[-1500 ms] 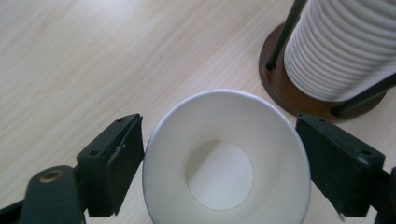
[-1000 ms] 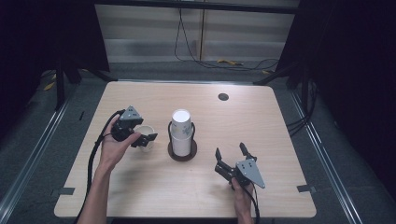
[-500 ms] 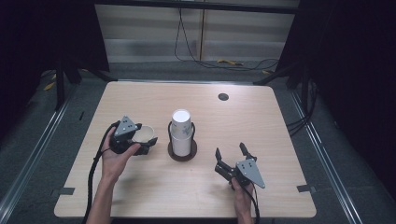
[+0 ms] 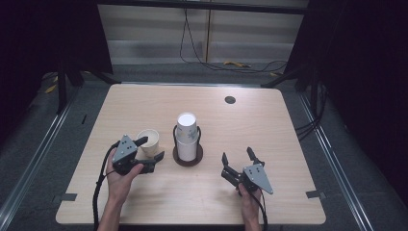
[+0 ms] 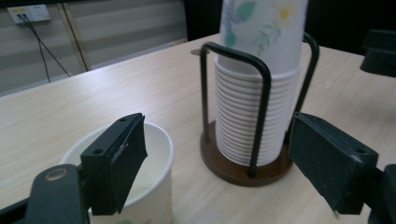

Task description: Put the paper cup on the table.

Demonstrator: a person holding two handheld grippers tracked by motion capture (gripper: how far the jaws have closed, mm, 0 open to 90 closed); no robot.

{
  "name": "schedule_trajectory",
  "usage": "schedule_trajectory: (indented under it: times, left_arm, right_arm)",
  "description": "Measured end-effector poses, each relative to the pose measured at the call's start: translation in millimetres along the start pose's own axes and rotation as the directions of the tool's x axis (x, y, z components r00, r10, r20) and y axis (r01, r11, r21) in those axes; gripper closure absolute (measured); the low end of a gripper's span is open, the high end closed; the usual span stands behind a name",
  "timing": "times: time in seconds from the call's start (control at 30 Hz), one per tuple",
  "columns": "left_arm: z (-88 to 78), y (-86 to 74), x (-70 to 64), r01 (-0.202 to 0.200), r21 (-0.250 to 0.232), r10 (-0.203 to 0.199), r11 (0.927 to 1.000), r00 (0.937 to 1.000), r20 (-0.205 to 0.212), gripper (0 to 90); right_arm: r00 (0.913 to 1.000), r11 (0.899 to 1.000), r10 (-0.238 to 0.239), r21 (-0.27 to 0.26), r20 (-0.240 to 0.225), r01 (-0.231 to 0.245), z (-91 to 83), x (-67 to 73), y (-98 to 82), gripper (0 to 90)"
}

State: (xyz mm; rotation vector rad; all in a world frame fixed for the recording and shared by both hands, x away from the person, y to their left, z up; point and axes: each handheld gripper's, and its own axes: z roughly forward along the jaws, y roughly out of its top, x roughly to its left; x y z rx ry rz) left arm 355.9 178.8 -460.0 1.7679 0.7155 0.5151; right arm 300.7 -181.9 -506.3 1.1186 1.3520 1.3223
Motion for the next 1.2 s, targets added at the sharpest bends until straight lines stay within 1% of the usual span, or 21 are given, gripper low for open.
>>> schedule_trajectory:
  times: [0.1,0.23,0.27,0.3,0.37,0.4,0.47,0.5,0.53,0.57,0.63,0.73,0.77,0.8,0.83,0.87,0.9,0.97,1.0,1.1,1.2]
  left_arm:
    - [-0.2,-4.2,-4.8,0.005,-0.014,-0.005,0.9999,0.9999,-0.013,18.8]
    - [0.0,-6.2,-11.6,-0.022,-0.005,0.022,0.9997,0.9997,-0.012,18.4]
    - [-0.8,-7.7,-13.9,-0.030,-0.014,0.030,0.9995,0.9993,-0.025,18.4]
    - [-1.5,-9.6,-15.9,-0.028,-0.021,0.027,0.9994,0.9990,-0.036,18.4]
    - [-1.8,-15.3,-18.3,-0.010,-0.035,0.009,0.9993,0.9994,-0.032,18.4]
    - [-1.4,-18.4,-20.3,0.003,-0.044,-0.005,0.9990,0.9992,-0.041,18.4]
    - [-1.1,-23.4,-25.6,-0.019,-0.032,0.017,0.9993,0.9968,-0.078,18.5]
    - [-1.2,-25.7,-27.6,-0.005,-0.043,0.002,0.9991,0.9975,-0.071,18.5]
    - [-0.9,-27.8,-28.9,0.008,-0.054,-0.010,0.9985,0.9989,-0.047,18.5]
    - [-0.3,-29.5,-30.7,-0.003,-0.044,0.002,0.9990,0.9991,-0.043,18.5]
    - [1.8,-34.6,-34.8,-0.022,-0.044,0.019,0.9988,0.9976,-0.066,18.4]
    - [3.4,-39.5,-36.5,-0.016,-0.050,0.014,0.9986,0.9986,-0.051,18.4]
    - [3.8,-41.4,-38.5,-0.010,-0.067,0.007,0.9977,0.9990,-0.045,18.5]
    - [4.4,-41.8,-39.0,-0.018,-0.058,0.016,0.9982,0.9990,-0.042,18.5]
    - [5.0,-43.8,-40.7,-0.032,-0.047,0.029,0.9984,0.9978,-0.060,18.5]
    - [5.1,-46.8,-41.8,-0.030,-0.062,0.025,0.9976,0.9975,-0.066,18.5]
    - [5.0,-48.9,-42.1,-0.023,-0.057,0.020,0.9981,0.9981,-0.058,18.5]
    - [2.5,-50.4,-46.0,-0.052,-0.086,0.044,0.9949,0.9941,-0.099,18.6]
    - [1.2,-50.9,-46.2,-0.056,-0.092,0.046,0.9942,0.9934,-0.105,18.5]
    - [-3.6,-53.2,-43.0,-0.027,-0.130,0.011,0.9912,0.9925,-0.122,18.5]
    - [-7.3,-55.6,-41.9,0.000,-0.172,-0.027,0.9852,0.9876,-0.155,18.5]
  right_arm:
    - [1.0000,1.000,0.001,-0.001,0.001,-0.001,0.1,0.1,0.0,12.1]
    - [1.0000,1.000,0.000,0.000,0.000,0.000,0.0,0.0,0.0,12.1]
    - [1.0000,1.000,0.002,0.001,0.000,-0.002,0.0,0.0,0.0,12.1]
    - [1.0000,1.000,0.001,0.000,0.000,-0.001,0.0,0.0,0.0,12.1]
    - [1.0000,1.000,0.001,-0.001,0.000,-0.001,0.1,0.0,0.0,12.1]
    - [1.0000,1.000,0.001,0.000,-0.001,-0.001,0.0,0.0,0.0,12.1]
    - [1.0000,1.000,0.001,0.000,-0.001,-0.001,0.0,0.0,0.0,12.1]
    - [1.0000,1.000,-0.001,-0.001,-0.001,0.001,0.0,-0.1,0.0,12.1]
    - [1.0000,1.000,0.001,0.001,-0.001,-0.001,0.0,0.0,0.0,12.1]
    - [1.0000,1.000,0.001,0.001,-0.001,-0.001,0.0,-0.1,0.0,12.1]
    - [1.0000,1.000,-0.001,0.000,-0.001,0.001,0.0,-0.1,0.0,12.1]
    - [1.0000,1.000,0.001,0.000,-0.001,-0.001,0.0,0.0,0.0,12.1]
    - [1.0000,1.000,-0.001,-0.001,-0.001,0.001,0.0,-0.1,0.0,12.1]
    - [1.0000,1.000,0.001,0.001,-0.001,-0.001,0.0,0.0,0.0,12.1]
    - [1.0000,1.000,0.001,0.000,-0.001,-0.001,0.0,-0.1,0.0,12.1]
    - [1.0000,1.000,0.001,0.001,-0.001,-0.001,0.0,0.0,0.0,12.1]
    - [1.0000,1.000,0.001,0.001,-0.001,-0.001,0.0,0.0,0.0,12.1]
    - [1.0000,1.000,-0.002,-0.003,-0.001,0.001,0.1,-0.1,0.0,12.3]
    - [1.0000,1.000,0.001,0.002,-0.002,-0.001,0.0,0.0,0.0,12.4]
    - [1.0000,1.000,0.001,-0.001,-0.001,-0.001,0.0,0.0,-0.1,12.4]
    - [1.0000,1.000,0.000,0.001,-0.002,0.000,-0.1,0.0,0.0,12.4]
